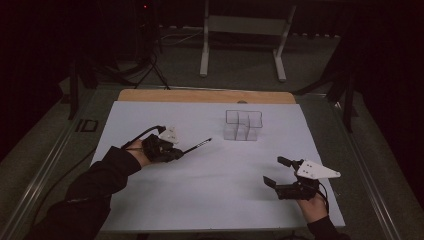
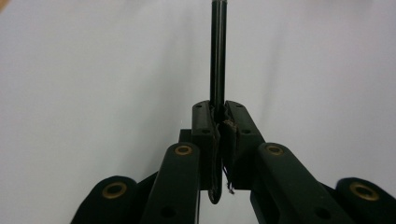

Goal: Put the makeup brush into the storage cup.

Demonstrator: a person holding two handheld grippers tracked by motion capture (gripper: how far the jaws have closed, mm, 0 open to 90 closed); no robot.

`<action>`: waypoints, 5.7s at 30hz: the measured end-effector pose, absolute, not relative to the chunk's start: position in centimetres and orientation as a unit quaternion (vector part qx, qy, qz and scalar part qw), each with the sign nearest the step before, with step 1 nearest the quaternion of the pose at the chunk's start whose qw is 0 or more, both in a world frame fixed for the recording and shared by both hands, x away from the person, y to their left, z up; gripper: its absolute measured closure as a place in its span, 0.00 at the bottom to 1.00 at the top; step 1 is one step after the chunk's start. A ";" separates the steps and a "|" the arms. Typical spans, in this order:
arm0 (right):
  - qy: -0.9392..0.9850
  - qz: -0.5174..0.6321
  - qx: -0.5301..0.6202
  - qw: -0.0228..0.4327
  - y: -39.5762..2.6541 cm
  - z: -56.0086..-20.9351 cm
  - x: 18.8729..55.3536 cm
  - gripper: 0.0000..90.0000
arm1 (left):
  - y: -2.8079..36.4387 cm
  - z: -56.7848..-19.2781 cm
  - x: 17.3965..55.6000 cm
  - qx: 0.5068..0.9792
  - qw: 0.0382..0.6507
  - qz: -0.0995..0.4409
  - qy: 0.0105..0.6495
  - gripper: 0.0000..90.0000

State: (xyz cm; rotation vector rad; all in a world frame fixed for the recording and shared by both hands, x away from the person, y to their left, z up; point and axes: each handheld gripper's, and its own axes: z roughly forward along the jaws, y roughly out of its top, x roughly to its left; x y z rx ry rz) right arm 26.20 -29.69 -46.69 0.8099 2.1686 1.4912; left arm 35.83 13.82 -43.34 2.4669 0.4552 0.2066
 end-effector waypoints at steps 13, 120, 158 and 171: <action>0.771 0.534 0.287 0.195 -29.7 -46.5 26.1 0.15 | 13.3 -43.9 33.2 0.913 0.340 0.089 0.209 0.94; 0.780 0.478 0.330 0.231 -20.8 -36.9 27.2 0.11 | 12.9 -49.0 28.7 0.790 0.474 0.070 0.383 0.94; 0.742 0.498 0.426 0.140 -11.5 -38.4 30.3 0.15 | 12.9 -48.8 28.5 0.783 0.490 0.068 0.378 0.94; 0.710 0.502 0.488 0.078 -9.9 -39.7 31.1 0.35 | 13.0 -48.7 28.4 0.778 0.498 0.071 0.376 0.94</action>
